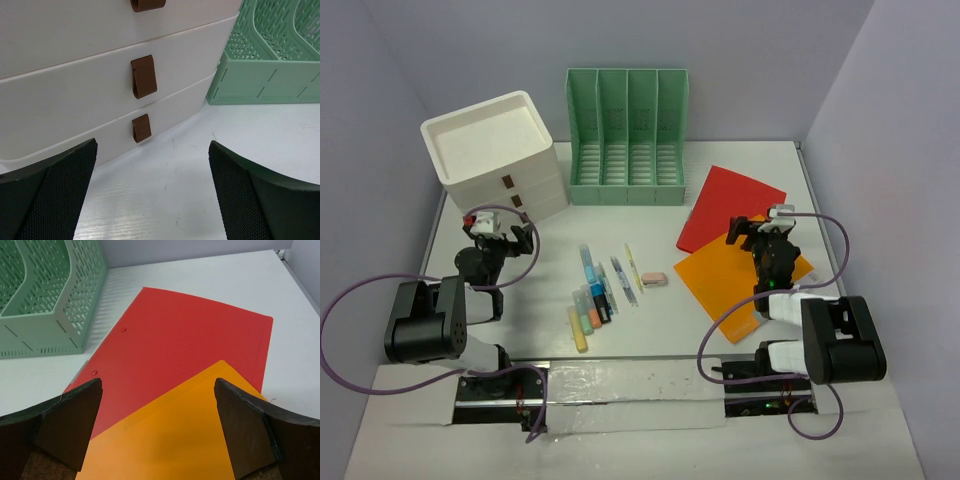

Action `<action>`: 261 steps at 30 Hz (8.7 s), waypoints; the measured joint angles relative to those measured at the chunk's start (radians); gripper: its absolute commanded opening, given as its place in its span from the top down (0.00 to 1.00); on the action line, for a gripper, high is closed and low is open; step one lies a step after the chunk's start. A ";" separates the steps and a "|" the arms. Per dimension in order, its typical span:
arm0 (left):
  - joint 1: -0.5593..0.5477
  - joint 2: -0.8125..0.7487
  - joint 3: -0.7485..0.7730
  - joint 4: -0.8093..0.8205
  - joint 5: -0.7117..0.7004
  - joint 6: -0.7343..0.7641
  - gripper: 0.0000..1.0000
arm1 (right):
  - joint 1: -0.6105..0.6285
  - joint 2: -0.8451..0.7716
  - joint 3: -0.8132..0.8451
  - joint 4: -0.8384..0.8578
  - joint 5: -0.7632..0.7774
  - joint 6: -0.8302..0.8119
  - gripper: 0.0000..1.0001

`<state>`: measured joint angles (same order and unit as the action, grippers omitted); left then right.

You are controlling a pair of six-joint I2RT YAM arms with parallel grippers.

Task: Organize the desk

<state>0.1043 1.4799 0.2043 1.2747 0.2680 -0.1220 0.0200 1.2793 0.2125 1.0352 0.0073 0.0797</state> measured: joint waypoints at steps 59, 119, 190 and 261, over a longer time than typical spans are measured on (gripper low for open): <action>0.465 0.158 1.690 -2.079 0.098 0.125 0.06 | 1.154 1.137 2.239 -1.175 0.663 0.148 0.32; 0.337 -0.011 1.177 -1.699 -0.026 -0.122 1.00 | 1.068 1.221 2.083 -0.927 0.519 0.212 0.40; 0.341 -0.112 1.069 -1.675 -0.016 -0.291 1.00 | 1.187 0.612 1.285 -0.884 0.332 0.331 0.00; 0.360 -0.112 1.069 -1.674 0.027 -0.263 0.95 | 0.840 0.535 0.941 -1.605 -0.020 -0.636 0.44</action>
<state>0.4642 1.3683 1.2736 -0.3988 0.2948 -0.3853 0.8601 1.8143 1.1533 -0.5697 -0.0128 -0.5563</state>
